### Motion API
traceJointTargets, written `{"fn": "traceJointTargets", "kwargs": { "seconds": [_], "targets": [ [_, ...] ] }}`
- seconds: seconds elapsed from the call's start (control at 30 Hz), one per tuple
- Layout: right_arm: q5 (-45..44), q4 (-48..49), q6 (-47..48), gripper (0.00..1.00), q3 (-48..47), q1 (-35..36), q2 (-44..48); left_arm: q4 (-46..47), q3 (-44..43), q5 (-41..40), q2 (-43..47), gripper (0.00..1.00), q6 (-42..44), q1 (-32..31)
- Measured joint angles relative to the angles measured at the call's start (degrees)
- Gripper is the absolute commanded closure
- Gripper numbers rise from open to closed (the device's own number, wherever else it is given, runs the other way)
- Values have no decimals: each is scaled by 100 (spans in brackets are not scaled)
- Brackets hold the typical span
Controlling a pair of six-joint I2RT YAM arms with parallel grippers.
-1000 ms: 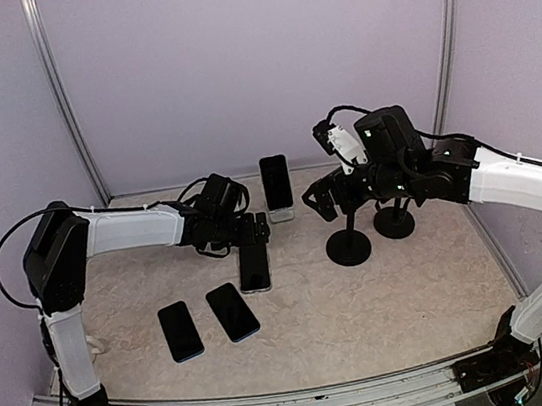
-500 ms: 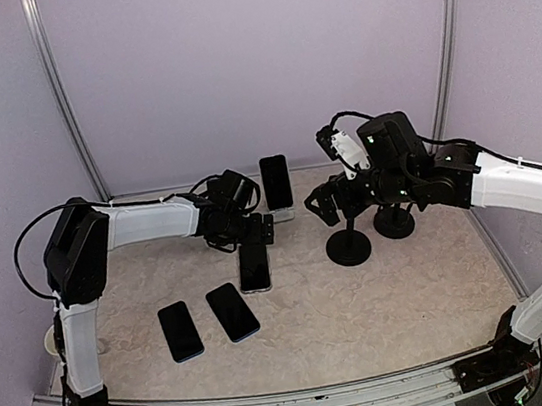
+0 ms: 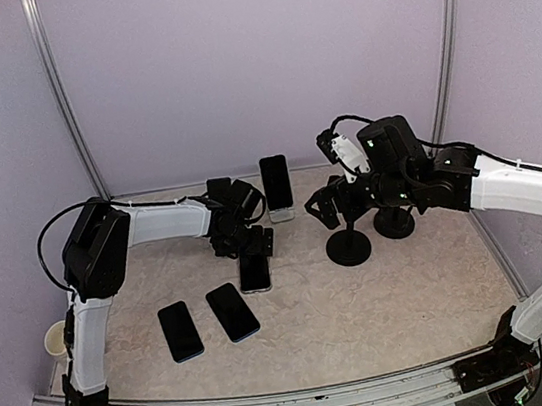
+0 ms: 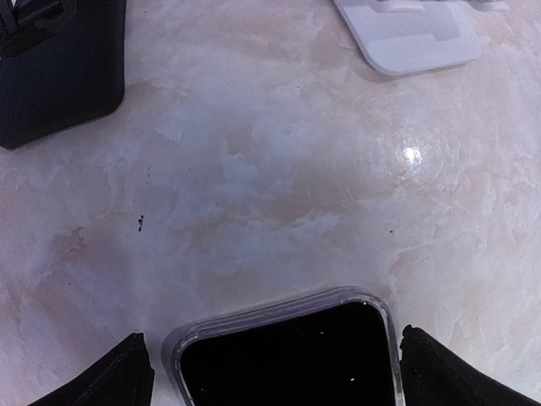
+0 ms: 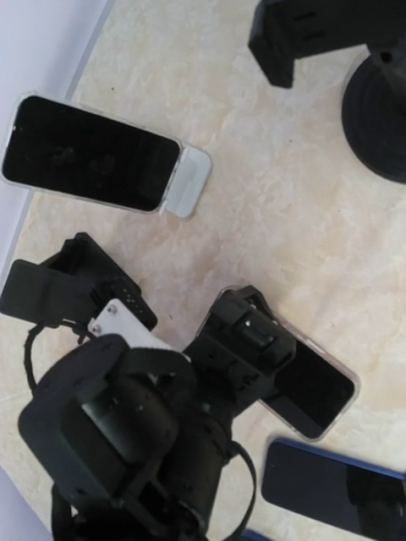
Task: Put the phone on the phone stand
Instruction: Pick up the phone from the center of the board.
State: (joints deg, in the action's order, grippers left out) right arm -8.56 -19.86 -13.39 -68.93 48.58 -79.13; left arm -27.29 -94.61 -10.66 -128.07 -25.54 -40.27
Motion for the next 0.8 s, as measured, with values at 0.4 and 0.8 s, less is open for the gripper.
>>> {"fn": "traceJointTargets", "kwargs": {
  "seconds": [0.4,0.8],
  "targets": [
    [15,13,4,0,31,-2,9,-114,-232,-94,-144,2,-511,7],
    [55,142,46,0,66,-61,13,-533,-433,-756,-275,6,-1298,-173]
  ]
}}
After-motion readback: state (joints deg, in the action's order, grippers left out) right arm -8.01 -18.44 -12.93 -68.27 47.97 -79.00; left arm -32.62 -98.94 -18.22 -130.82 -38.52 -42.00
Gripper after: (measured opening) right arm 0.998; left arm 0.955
